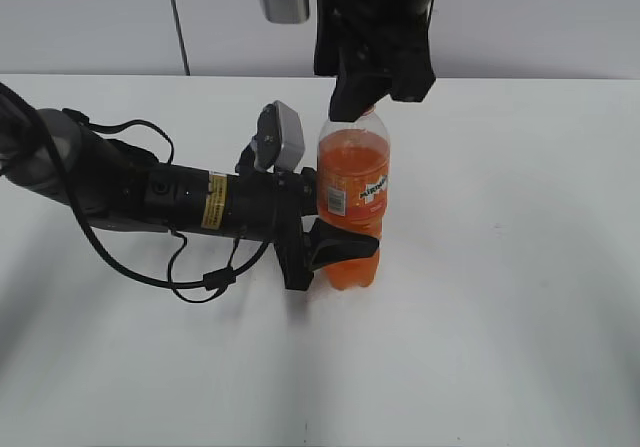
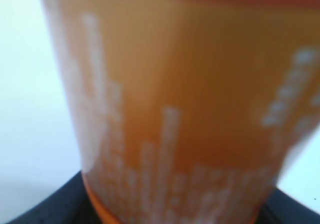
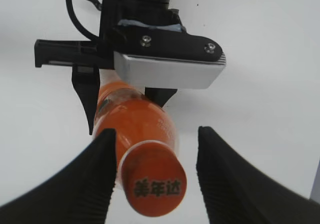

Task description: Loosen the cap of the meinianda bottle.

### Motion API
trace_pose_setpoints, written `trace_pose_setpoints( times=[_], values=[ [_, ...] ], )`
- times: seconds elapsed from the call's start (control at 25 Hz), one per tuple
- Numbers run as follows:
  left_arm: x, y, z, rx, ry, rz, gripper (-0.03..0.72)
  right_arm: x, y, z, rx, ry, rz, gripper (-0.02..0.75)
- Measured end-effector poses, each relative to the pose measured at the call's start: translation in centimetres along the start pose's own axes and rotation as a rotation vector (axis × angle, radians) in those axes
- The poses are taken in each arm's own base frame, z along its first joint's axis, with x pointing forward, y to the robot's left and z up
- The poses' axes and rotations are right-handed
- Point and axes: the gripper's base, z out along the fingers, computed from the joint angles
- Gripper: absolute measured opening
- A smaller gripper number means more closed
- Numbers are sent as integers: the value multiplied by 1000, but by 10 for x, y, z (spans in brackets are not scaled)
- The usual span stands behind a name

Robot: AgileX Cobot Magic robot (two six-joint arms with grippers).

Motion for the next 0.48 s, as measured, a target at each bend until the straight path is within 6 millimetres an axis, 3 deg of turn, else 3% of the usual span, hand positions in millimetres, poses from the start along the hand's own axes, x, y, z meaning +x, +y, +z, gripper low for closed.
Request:
trace_pose_setpoints(
  times=[0.2, 0.48],
  values=[
    [0, 0, 0, 1, 1, 1, 401, -3, 3, -13, 20, -29, 273, 395],
    [0, 0, 0, 2, 0, 1, 401, -5, 6, -29, 37, -61, 868, 394]
  ],
)
